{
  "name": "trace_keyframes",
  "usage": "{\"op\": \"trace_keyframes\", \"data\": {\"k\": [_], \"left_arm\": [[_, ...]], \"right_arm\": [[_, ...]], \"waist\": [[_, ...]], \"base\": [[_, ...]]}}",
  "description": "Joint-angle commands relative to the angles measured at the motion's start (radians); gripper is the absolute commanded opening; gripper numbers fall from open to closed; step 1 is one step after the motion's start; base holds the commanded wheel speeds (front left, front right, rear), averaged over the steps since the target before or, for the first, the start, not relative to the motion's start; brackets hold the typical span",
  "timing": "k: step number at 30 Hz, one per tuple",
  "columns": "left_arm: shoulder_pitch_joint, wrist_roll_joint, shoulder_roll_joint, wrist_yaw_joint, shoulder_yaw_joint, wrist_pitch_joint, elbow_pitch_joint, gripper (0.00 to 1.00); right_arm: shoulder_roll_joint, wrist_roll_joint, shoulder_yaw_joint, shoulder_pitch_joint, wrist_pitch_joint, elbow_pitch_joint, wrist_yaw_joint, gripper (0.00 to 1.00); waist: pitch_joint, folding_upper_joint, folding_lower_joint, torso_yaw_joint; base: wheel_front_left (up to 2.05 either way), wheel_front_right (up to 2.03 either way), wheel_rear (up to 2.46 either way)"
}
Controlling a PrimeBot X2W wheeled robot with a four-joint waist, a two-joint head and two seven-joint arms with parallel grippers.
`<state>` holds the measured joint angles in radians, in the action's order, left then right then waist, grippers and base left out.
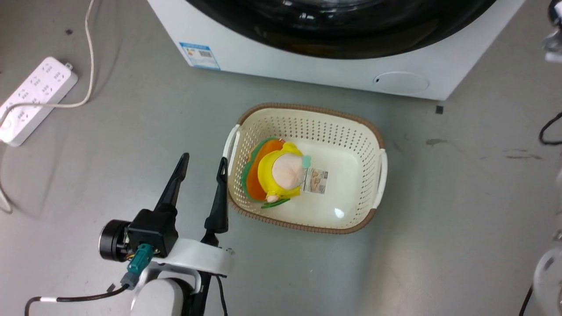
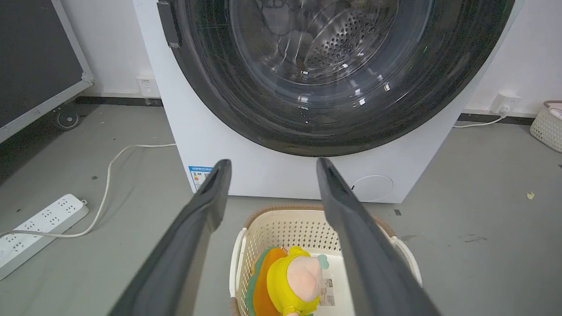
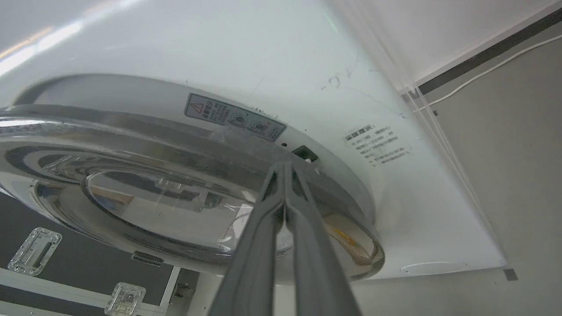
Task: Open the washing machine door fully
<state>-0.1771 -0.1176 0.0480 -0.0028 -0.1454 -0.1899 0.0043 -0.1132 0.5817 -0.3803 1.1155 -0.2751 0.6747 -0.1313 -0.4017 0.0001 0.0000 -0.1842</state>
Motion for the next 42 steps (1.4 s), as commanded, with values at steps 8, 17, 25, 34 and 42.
{"op": "trace_keyframes", "data": {"k": [8, 17, 25, 34, 42], "left_arm": [[-0.039, -0.022, 0.002, 0.004, -0.023, -0.027, -0.004, 1.00], [-0.063, -0.038, 0.002, 0.008, -0.041, -0.042, -0.005, 1.00], [-0.074, -0.049, 0.002, 0.015, -0.050, -0.056, 0.001, 1.00], [-0.057, -0.045, 0.002, 0.006, -0.056, -0.072, 0.022, 1.00], [0.014, -0.033, 0.002, 0.005, -0.051, -0.072, 0.048, 1.00]], "right_arm": [[-0.070, 0.031, -0.100, 0.226, -0.125, 0.226, 0.000, 0.00], [-0.105, 0.048, -0.160, 0.390, -0.223, 0.393, 0.000, 0.00], [-0.122, 0.067, -0.204, 0.446, -0.342, 0.513, 0.000, 0.00], [-0.109, 0.126, -0.244, 0.383, -0.439, 0.597, 0.001, 0.00], [-0.033, 0.174, -0.216, 0.161, -0.539, 0.514, 0.001, 0.00]], "waist": [[-0.058, -0.0001, 0.0000, -0.036], [-0.099, -0.0001, 0.0000, -0.059], [-0.103, -0.0001, 0.0000, -0.071], [-0.009, -0.0001, 0.0000, -0.053], [0.140, -0.0001, 0.0000, -0.024]], "base": [[0.00, 0.00, 0.00], [0.00, 0.00, 0.00], [0.00, 0.00, 0.00], [0.00, 0.00, 0.00], [0.00, 0.00, 0.00]]}}
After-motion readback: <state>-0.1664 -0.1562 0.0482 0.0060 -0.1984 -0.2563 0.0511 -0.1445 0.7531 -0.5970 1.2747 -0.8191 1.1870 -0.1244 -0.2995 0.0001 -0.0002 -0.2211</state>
